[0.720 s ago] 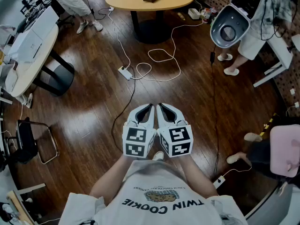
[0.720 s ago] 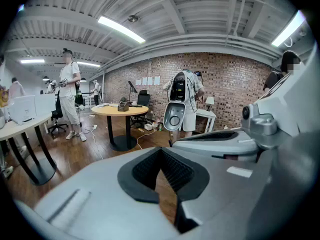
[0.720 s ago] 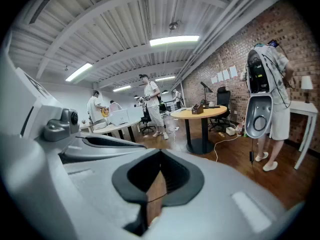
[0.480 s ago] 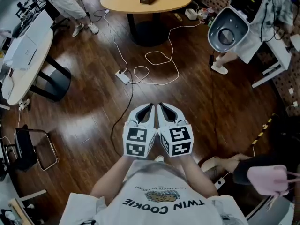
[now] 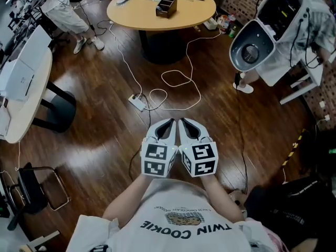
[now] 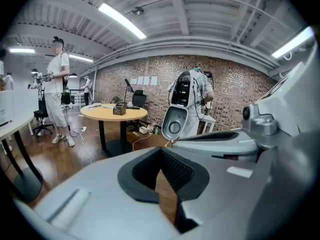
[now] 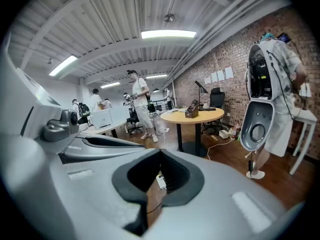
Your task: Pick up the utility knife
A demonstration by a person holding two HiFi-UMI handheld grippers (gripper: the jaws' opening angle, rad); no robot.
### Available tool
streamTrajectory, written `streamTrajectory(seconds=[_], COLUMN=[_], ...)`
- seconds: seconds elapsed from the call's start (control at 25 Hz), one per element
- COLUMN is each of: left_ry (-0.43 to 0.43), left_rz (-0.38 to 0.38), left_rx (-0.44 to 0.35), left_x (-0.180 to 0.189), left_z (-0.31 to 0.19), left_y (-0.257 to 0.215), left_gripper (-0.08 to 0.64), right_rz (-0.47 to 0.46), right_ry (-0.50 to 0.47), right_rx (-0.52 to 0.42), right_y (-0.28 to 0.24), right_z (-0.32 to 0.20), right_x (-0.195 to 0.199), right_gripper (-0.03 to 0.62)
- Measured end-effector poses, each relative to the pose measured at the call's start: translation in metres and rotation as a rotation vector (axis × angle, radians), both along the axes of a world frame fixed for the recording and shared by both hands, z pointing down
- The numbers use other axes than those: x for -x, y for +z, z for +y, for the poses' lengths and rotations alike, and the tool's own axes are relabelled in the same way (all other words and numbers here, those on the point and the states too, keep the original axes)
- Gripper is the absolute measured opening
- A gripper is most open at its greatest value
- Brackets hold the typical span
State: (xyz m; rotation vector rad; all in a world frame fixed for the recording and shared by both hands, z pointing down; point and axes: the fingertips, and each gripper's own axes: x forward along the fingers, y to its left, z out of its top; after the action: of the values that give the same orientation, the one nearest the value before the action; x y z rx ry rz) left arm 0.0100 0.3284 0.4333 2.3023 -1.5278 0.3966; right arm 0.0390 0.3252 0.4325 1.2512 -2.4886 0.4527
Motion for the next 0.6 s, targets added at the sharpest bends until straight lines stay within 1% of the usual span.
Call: streamTrajectory(seconds=[0.24, 0.36, 0.6], left_ry=[0.021, 0.024, 0.009], left_rz=[0.007, 0.016, 0.011], left_rx=[-0.003, 0.006, -0.001], left_x=[0.037, 0.053, 0.078], left_z=[-0.047, -0.062, -0.085], left_y=[0.007, 0.009, 0.011], left_gripper=[0.006, 0.006, 0.005], right_rz=[0.009, 0.013, 0.009], right_ry=[0.017, 0.015, 0.002], right_rx=[-0.002, 0.002, 0.001], right_y=[0.007, 0.009, 0.012], right_z=[-0.047, -0.061, -0.085], right_x=[0.037, 0.054, 0.078], right_gripper=[0.0, 0.0, 0.0])
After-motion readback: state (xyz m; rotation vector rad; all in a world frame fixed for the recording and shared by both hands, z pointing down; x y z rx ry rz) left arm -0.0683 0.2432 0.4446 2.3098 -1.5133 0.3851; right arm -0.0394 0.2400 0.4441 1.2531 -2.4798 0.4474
